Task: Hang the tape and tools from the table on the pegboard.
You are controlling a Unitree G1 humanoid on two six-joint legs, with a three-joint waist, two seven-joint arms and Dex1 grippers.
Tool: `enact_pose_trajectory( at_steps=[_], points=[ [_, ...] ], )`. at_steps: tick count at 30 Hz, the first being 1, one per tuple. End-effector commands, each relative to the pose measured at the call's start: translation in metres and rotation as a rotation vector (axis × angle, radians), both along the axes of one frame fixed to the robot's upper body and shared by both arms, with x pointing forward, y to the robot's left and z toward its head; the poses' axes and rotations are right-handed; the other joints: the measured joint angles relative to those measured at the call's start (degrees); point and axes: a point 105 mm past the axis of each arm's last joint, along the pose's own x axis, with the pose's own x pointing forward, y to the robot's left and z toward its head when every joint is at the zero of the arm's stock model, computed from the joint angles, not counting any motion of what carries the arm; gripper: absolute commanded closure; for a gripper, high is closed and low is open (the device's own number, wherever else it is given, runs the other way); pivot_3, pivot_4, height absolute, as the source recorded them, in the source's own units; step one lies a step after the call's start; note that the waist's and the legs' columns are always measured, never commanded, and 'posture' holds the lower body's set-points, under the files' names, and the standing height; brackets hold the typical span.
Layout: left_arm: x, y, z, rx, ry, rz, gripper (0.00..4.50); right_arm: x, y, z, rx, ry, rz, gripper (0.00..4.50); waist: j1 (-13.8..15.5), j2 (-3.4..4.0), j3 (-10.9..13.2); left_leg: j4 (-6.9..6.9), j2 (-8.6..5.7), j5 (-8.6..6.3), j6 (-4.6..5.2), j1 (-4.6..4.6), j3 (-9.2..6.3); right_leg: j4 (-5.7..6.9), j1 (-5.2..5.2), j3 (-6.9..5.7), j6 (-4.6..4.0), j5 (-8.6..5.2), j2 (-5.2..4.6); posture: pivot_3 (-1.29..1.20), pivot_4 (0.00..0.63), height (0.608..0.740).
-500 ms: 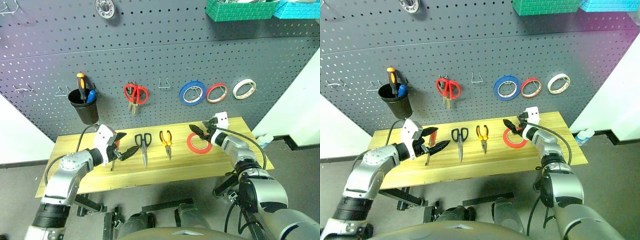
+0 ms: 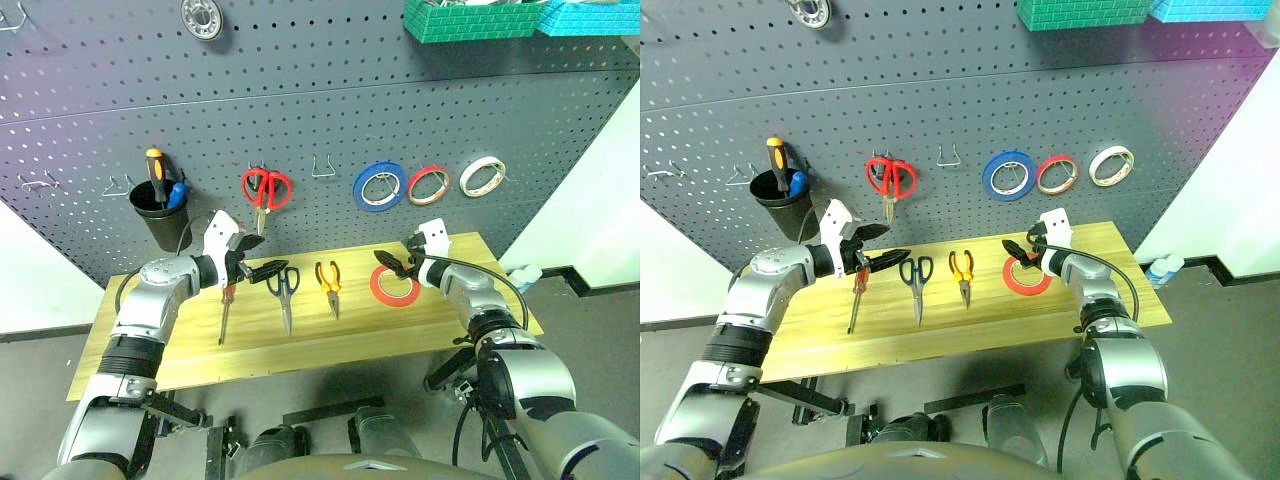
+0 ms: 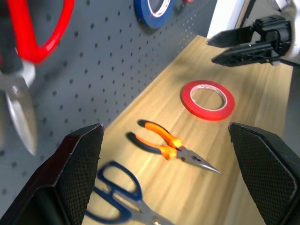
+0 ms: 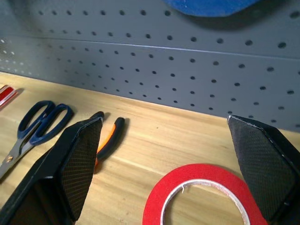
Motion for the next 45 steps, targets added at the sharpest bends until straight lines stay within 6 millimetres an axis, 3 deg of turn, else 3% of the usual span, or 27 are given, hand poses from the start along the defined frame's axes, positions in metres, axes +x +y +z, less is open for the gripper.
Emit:
enact_pose_trajectory(
  at_steps=[1,7,15,25,35,45],
  points=[
    [0.002,-0.002,0.014,-0.006,-0.066,-0.008,0.04,0.001,-0.002,0.010,-0.046,-0.059,0.030,0.00,-0.01,0.00,0.04,0.00,0.00,0.00,0.00,0.00,0.00,0.00,0.00,0.00,0.00,0.00,0.00,-0.21,0.091,0.740],
    [-0.007,-0.007,0.014,-0.023,-0.057,-0.024,0.04,-0.007,-0.005,0.003,-0.100,-0.050,0.073,0.00,0.06,0.02,0.61,-0.02,0.00,0.00,0.01,0.00,0.00,0.03,-0.02,0.02,-0.01,-0.01,0.00,-0.21,0.141,0.740],
    [-0.015,-0.013,0.019,-0.035,-0.069,-0.023,0.04,-0.018,-0.004,0.002,-0.238,-0.053,0.170,0.00,0.24,-0.04,3.50,0.02,0.01,0.01,0.03,0.00,0.00,0.06,-0.02,0.03,-0.02,-0.02,-0.02,-0.21,0.199,0.740],
    [-0.025,-0.019,0.024,-0.055,-0.076,-0.016,0.04,-0.017,0.003,0.001,-0.442,0.004,0.278,0.00,0.58,-0.31,6.83,0.06,0.03,0.02,0.05,-0.20,0.03,0.08,-0.23,0.04,-0.02,-0.01,-0.04,-0.19,0.264,0.740],
    [-0.034,-0.022,0.026,-0.071,-0.068,-0.016,0.04,-0.009,0.001,0.010,-0.583,0.061,0.355,0.00,2.50,-0.69,8.75,0.06,0.06,0.09,0.17,-0.65,0.17,0.20,-0.81,0.09,-0.03,0.00,-0.06,-0.19,0.286,0.740],
    [-0.045,-0.019,0.036,-0.048,-0.078,-0.072,0.04,-0.013,-0.007,0.005,-0.611,0.167,0.366,0.00,3.54,-0.93,9.24,0.04,0.07,0.06,0.11,-0.88,0.22,0.17,-1.05,0.11,-0.03,0.00,-0.08,-0.18,0.279,0.740]
  ],
)
